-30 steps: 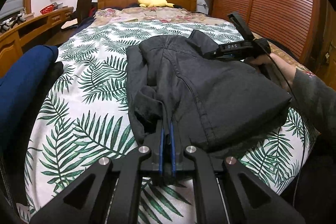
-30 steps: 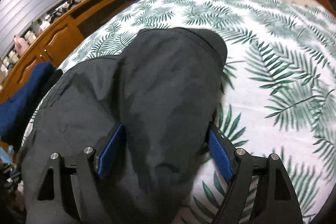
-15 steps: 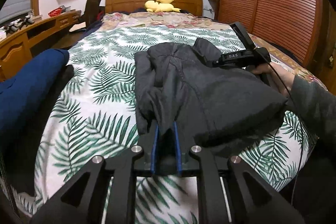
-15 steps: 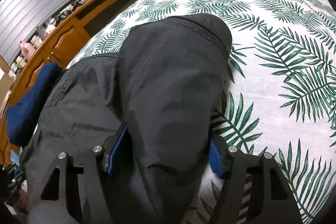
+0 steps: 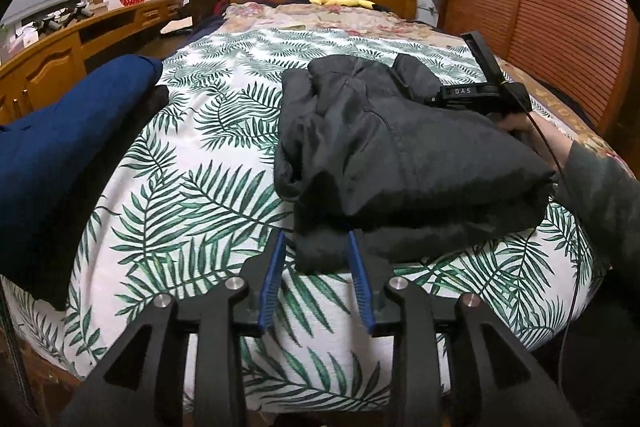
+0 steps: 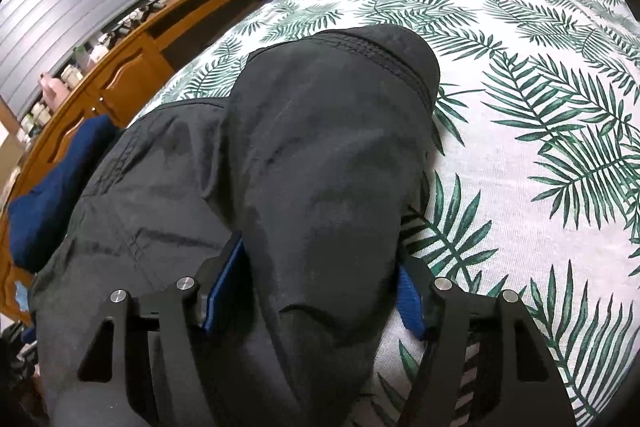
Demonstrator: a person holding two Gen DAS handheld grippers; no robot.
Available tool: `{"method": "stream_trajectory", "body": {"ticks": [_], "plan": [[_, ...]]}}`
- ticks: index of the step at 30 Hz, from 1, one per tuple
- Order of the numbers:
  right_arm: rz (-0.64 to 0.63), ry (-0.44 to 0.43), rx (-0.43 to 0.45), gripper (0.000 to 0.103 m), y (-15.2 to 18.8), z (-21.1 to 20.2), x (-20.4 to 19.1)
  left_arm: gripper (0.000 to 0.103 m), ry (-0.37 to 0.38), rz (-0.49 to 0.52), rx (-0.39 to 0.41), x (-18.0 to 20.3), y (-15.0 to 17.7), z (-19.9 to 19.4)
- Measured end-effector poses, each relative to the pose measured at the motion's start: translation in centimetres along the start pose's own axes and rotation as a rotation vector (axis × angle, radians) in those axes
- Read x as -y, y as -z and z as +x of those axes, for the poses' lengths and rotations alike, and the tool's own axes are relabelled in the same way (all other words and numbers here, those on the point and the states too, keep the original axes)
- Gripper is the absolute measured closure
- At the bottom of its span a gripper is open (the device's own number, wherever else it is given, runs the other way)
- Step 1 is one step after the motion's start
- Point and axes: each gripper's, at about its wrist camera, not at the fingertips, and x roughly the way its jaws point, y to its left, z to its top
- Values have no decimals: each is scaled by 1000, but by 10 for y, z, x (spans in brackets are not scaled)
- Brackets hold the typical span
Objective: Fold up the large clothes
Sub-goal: 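Grasp the jacket bundle with the right tool while the left tool holds its edge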
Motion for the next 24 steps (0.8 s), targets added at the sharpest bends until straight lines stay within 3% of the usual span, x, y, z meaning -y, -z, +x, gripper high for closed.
{"method": "stream_trajectory", "body": {"ticks": [24], "plan": [[12, -25, -3, 35, 2, -2, 3, 69, -36, -50, -77, 2, 2, 37]]}}
